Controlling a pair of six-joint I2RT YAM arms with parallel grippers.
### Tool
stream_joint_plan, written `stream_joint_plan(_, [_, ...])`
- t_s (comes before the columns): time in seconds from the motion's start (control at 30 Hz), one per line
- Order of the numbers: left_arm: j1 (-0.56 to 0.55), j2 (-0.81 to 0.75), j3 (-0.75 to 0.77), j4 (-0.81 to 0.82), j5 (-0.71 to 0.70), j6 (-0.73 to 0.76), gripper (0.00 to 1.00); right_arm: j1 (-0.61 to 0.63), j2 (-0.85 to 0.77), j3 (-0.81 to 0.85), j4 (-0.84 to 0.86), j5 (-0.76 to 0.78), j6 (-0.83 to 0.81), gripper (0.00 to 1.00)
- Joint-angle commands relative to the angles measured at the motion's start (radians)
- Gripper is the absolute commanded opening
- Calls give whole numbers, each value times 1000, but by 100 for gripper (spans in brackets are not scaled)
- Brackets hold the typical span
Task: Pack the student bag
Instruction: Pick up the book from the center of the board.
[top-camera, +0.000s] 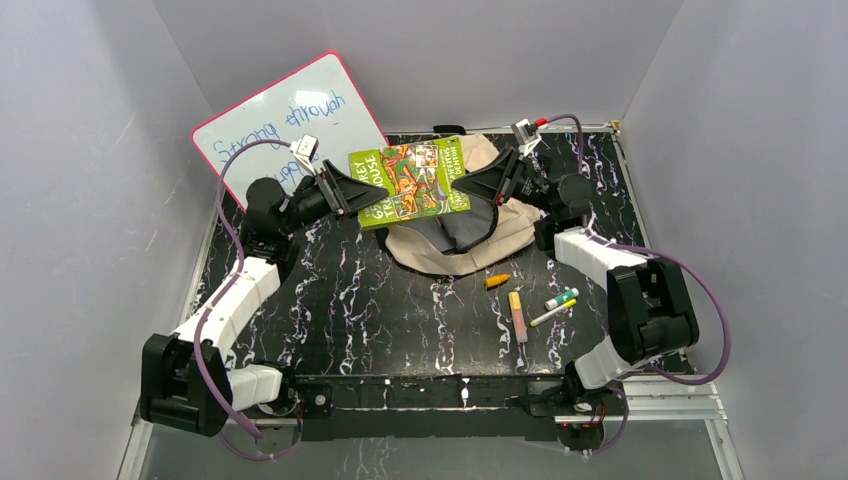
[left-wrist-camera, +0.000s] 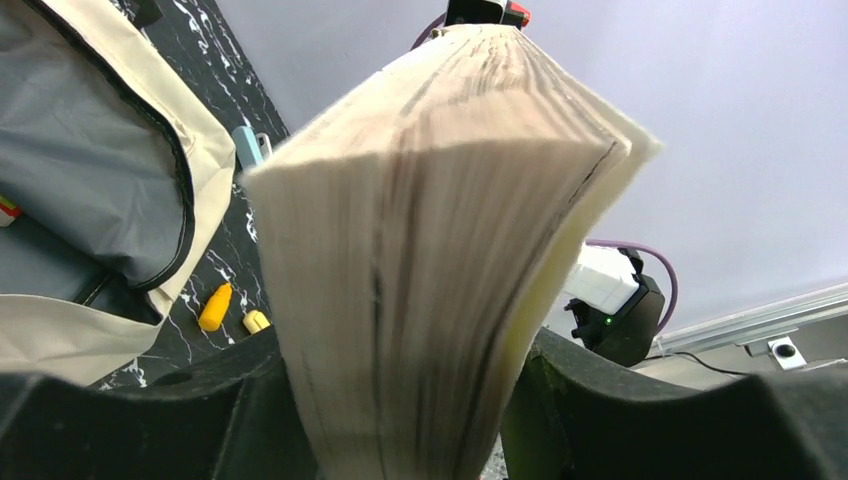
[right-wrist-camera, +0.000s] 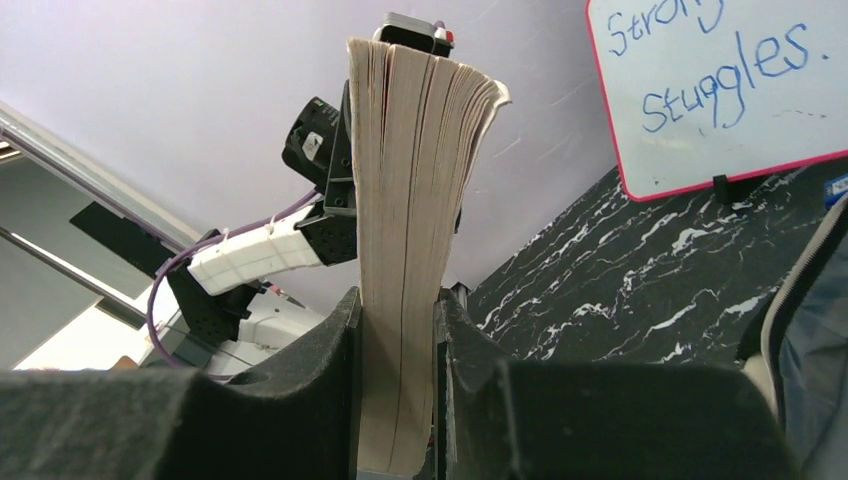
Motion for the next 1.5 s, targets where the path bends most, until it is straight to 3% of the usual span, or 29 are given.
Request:
stream_joint_plan(0.0, [0,-4,48,3,34,20,50,-27,-80,67,-26,10,-72,0])
stream_joint_plan(0.23, [0,-10,49,4,40,17,39,-34,-95,90,-205,18,-188,0])
stream_joint_plan(0.47, [0,9,49,6,42,6,37,-34,-101,105,-299,35,-264,0])
stream_joint_plan(0.67, [-3,17,49,19,42,5,40,-34,-100,115,-342,54,-302,0])
stream_joint_plan(0.8, [-4,12,41,25,43,4,23,-34,-96,122,-353,63,-316,0])
stream_joint_plan(1.03, [-4,12,26,71,67,-6,21,-34,-87,129,-362,66,-341,0])
stream_joint_plan(1.07, [-4,12,23,84,70,-8,16,-35,-86,129,-365,65,-347,0])
stream_joint_plan(1.1, [-4,12,19,93,68,-9,0,-34,-86,131,-373,64,-355,2])
stream_joint_plan(1.17, [-4,13,8,95,39,-10,0,-34,-93,133,-410,71,-386,12])
stream_joint_plan(1.33, [3,15,-29,95,-63,4,0,-35,-148,161,-703,202,-581,52])
stream_joint_plan(1.47, [29,25,-36,94,-93,12,0,-34,-213,181,-982,410,-764,67])
